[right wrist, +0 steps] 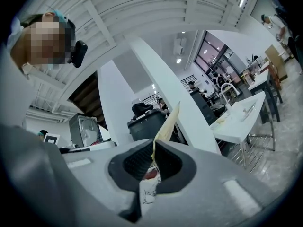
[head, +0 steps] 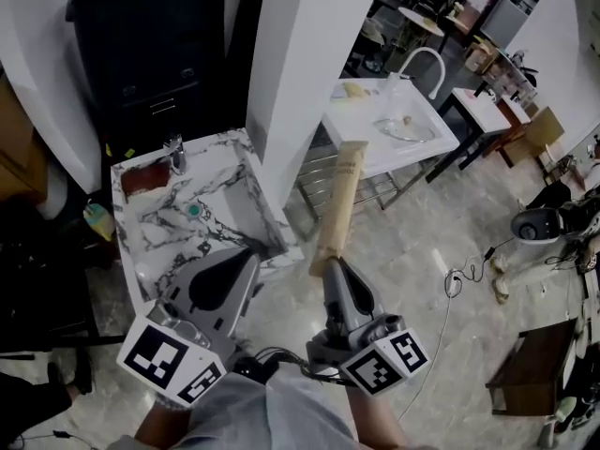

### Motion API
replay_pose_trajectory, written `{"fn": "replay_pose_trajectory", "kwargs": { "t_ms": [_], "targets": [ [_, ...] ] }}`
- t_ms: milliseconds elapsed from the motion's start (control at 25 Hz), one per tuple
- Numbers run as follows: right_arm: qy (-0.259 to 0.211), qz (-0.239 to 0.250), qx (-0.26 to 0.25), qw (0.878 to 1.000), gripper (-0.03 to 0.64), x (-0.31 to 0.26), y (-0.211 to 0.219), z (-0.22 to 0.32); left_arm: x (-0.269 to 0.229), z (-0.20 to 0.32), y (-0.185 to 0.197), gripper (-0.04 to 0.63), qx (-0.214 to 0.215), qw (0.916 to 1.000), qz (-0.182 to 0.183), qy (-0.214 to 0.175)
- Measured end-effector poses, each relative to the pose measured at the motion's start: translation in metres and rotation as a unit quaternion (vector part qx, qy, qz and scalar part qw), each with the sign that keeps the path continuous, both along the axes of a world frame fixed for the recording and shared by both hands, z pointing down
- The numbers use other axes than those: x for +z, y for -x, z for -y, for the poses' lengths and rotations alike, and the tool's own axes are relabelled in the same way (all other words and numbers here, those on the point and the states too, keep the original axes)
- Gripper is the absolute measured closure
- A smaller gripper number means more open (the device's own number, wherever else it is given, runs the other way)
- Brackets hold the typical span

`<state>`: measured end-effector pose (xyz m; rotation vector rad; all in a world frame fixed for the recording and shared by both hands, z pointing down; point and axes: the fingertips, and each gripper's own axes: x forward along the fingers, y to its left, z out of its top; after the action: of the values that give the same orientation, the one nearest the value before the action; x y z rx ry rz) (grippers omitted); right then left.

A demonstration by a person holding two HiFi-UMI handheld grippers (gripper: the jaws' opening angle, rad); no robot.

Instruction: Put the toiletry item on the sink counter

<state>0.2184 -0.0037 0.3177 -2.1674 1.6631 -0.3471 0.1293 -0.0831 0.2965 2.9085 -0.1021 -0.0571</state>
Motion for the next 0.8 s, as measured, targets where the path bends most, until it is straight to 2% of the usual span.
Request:
{"fn": "replay_pose_trajectory", "kwargs": {
  "t_ms": [440, 800],
  "targets": [
    [0.006, 0.002, -0.039, 0.999, 0.614, 0.003, 0.009, 0.031, 0.004, 0.023, 0.019, 0.592, -0.042, 0.9991, 0.005, 0.003],
    [0.011, 0.006, -0.09, 0.996, 0.614, 0.008, 0.007, 0.069, 0.004, 0.048, 0.027, 0.592, -0.093, 0.9956, 0.008, 0.005]
  ]
}}
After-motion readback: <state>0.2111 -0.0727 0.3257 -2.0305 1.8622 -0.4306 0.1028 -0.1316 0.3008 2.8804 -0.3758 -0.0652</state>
